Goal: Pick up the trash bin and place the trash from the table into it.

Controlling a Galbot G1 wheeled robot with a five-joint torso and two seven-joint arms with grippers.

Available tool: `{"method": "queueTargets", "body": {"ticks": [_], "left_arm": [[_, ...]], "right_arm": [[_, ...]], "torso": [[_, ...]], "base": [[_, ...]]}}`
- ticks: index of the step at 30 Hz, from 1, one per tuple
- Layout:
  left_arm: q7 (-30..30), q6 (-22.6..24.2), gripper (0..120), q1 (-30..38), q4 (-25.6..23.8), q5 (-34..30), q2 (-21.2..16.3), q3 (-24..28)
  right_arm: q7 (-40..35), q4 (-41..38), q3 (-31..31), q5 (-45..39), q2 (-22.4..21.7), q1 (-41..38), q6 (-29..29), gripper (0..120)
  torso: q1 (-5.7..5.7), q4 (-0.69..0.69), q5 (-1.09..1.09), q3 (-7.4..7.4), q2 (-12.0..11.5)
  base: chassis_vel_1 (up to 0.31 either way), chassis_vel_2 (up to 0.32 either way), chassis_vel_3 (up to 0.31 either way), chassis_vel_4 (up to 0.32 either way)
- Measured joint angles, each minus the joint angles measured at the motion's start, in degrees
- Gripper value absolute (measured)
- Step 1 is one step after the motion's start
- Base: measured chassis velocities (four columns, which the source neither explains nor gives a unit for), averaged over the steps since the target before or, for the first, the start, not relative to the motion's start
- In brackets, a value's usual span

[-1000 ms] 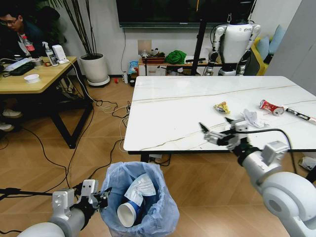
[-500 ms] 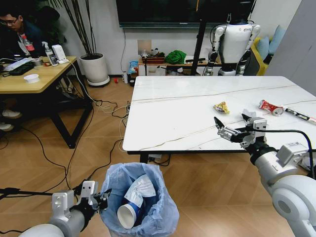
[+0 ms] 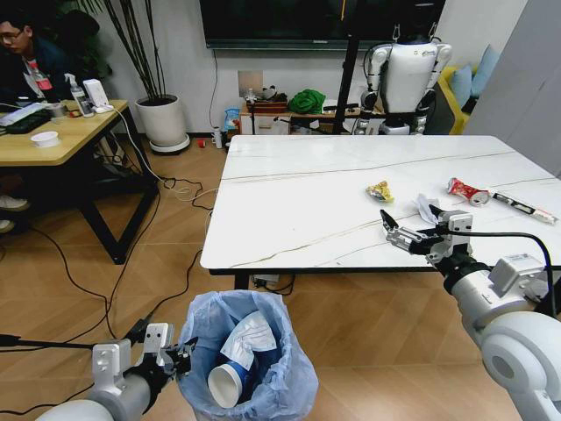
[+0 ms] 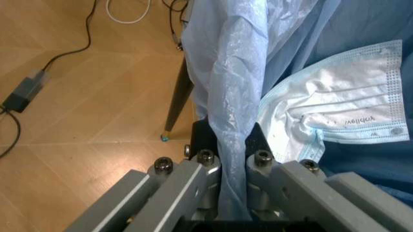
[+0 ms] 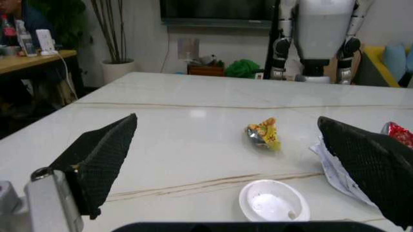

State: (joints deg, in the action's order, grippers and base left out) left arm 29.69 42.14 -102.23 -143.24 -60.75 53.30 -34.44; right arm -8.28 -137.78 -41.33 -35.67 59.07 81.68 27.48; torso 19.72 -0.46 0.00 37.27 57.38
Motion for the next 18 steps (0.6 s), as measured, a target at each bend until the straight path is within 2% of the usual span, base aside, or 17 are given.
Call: {"method": "queueTargets", "body": {"ticks": [18], "left_arm": [[-0.1, 0.0, 0, 0.1, 0.0, 0.1, -0.1, 0.2]], "right_arm": [[0.3, 0.7, -0.8, 0.0, 0.0, 0.6, -0.3, 100]], "torso": [[0.0, 0.0, 0.0, 0.0, 0.0]], "base": [[-0.107, -0.103, 0.104, 0.101]]}}
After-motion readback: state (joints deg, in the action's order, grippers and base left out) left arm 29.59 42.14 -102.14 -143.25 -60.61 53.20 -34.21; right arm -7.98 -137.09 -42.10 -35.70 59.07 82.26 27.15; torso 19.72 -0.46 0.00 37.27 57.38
